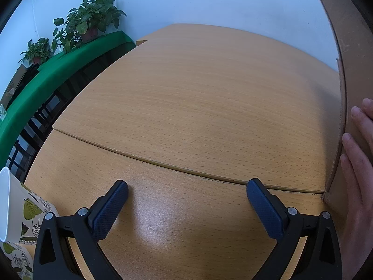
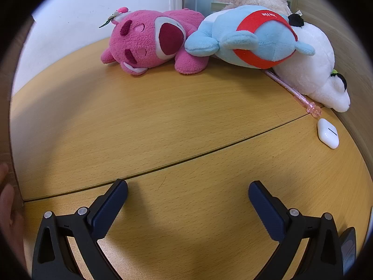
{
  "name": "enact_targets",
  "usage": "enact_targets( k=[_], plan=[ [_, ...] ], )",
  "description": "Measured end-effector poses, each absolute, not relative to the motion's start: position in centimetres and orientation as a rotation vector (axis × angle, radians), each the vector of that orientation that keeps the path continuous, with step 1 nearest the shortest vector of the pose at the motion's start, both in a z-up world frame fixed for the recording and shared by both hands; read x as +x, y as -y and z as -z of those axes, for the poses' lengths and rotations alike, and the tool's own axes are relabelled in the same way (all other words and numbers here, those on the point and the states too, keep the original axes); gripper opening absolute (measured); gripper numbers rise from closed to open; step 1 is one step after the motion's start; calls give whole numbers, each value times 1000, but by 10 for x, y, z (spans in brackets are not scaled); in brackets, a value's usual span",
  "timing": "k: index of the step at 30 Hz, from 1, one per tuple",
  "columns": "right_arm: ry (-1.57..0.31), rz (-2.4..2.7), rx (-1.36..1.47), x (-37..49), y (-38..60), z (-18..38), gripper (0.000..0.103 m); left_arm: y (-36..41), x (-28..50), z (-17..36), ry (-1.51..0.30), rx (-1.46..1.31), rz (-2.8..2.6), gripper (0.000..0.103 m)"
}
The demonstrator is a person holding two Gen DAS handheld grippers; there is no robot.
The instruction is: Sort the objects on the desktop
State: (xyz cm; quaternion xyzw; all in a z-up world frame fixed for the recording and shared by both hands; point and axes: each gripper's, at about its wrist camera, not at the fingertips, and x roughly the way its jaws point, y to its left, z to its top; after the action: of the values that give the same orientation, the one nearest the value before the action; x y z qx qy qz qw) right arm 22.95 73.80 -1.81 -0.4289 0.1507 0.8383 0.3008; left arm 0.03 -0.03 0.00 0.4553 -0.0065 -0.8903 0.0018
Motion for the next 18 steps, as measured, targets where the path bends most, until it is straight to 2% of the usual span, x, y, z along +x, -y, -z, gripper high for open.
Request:
enact_targets(
  k=[18],
  plan=[
    [-402,-2224,-1137,225,-740,20,103,0,1,-1,20,1427,2795,103]
  ],
)
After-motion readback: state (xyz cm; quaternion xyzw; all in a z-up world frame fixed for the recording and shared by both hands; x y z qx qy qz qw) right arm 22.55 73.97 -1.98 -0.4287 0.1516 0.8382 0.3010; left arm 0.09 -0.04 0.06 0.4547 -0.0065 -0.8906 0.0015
